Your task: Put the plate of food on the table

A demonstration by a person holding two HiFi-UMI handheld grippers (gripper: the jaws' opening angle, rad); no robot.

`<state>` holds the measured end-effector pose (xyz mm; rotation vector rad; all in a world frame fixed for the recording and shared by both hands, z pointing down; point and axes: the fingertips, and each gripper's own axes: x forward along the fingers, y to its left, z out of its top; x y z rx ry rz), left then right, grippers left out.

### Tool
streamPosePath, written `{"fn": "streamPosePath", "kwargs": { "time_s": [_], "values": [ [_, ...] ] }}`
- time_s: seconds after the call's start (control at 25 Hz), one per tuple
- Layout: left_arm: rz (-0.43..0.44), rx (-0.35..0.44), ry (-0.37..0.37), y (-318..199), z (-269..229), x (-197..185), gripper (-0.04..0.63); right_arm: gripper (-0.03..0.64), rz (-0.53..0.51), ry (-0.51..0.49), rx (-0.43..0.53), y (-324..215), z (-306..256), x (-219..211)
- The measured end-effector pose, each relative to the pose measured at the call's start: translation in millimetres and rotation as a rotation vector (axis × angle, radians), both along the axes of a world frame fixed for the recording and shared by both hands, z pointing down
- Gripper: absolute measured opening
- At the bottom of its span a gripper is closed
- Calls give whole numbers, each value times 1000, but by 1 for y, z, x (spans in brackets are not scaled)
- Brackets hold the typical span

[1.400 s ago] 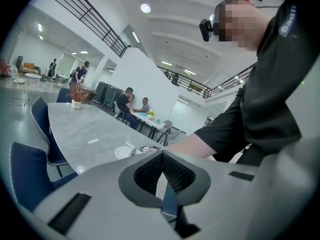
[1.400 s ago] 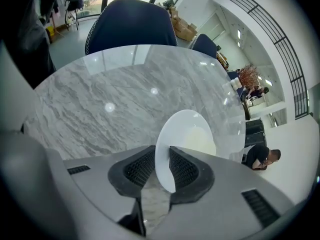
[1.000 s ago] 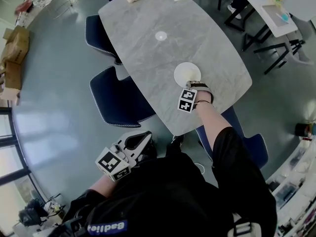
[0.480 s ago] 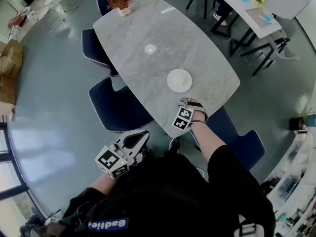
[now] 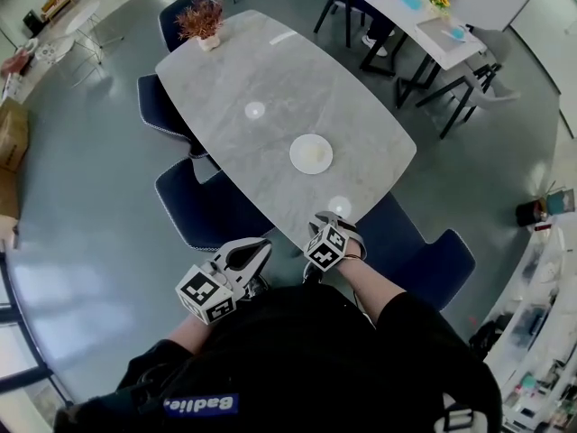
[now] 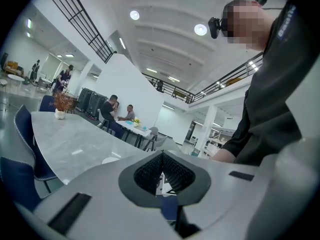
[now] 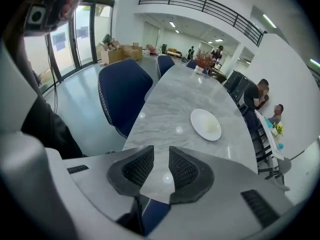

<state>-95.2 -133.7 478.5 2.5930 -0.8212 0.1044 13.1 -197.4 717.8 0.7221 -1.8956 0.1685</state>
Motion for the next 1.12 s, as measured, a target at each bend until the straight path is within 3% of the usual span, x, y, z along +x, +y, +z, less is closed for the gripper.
{"fn": "streamPosePath", "kwargs": {
  "time_s": [0.32, 0.6, 0.88, 1.04, 1.12],
  "values": [
    [30, 14, 11, 5, -2, 8, 8, 93, 59, -347, -62, 42, -68, -30],
    [105, 37, -15, 12, -5, 24, 7, 92, 140, -686, -35, 55, -157, -47],
    [145, 43, -11, 19, -9, 30, 8, 87, 55, -807, 38, 72, -210, -55],
    [166, 50, -12, 22, -10, 34, 8, 15, 33, -884, 54, 79, -228, -55],
    [171, 52, -11, 23, -11, 35, 8, 11, 30, -904, 55, 82, -227, -54]
  ]
}}
